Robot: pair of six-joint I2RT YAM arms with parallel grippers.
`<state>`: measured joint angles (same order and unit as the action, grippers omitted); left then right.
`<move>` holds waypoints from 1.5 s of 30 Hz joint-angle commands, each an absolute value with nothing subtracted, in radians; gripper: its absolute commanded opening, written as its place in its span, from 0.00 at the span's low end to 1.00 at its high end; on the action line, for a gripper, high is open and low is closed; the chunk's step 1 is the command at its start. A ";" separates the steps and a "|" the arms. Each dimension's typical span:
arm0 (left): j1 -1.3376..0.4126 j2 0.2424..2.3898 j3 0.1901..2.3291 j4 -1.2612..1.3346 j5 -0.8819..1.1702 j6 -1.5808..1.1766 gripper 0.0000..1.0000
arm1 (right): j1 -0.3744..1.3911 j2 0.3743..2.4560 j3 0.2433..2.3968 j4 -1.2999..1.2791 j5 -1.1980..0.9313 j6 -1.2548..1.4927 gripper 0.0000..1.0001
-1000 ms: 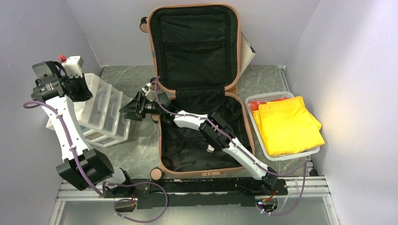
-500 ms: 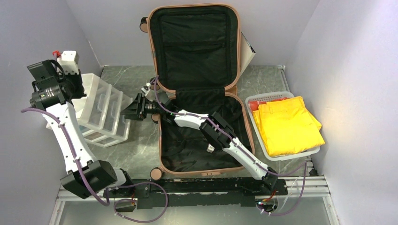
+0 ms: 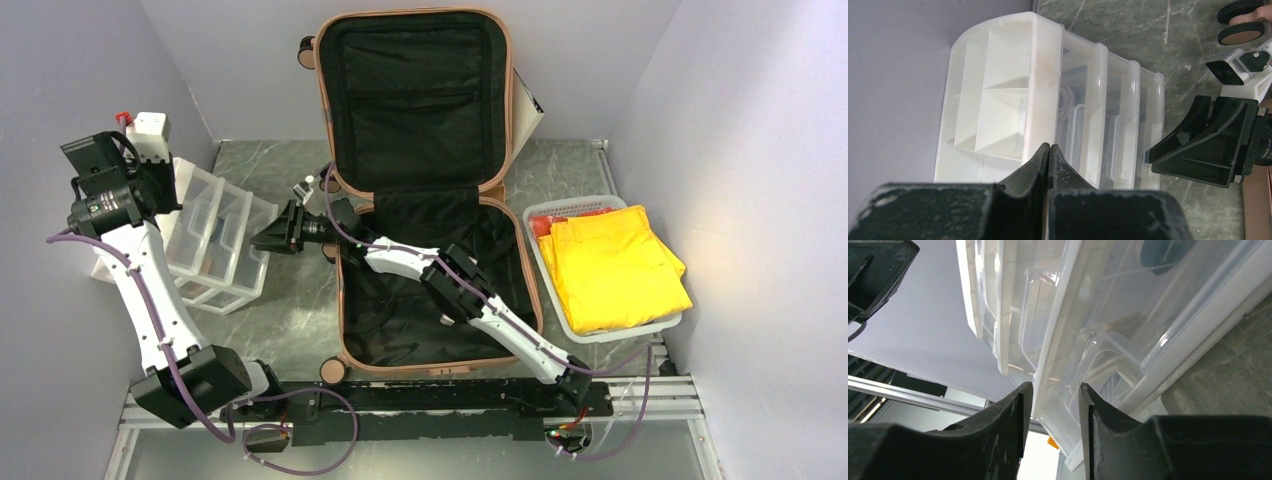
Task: Open, take out, and arrange the luggage
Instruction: Adjust the storage box at the center of the board.
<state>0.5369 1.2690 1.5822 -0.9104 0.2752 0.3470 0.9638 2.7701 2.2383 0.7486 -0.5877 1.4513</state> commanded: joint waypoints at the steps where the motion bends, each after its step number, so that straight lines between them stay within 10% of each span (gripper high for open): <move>1: 0.537 1.242 1.588 -0.879 0.261 0.368 0.05 | 0.981 2.832 2.286 0.662 -0.576 1.412 0.41; 22: 0.537 1.227 1.589 -0.864 0.154 0.388 0.05 | 1.002 2.812 2.297 0.352 -0.584 1.256 0.30; 31: 0.541 1.323 1.674 -0.915 0.171 0.352 0.67 | 1.003 2.814 2.299 0.325 -0.591 1.238 0.30; 45: 0.575 1.446 1.725 -1.042 0.406 0.329 0.69 | 1.003 2.814 2.297 0.262 -0.596 1.180 0.29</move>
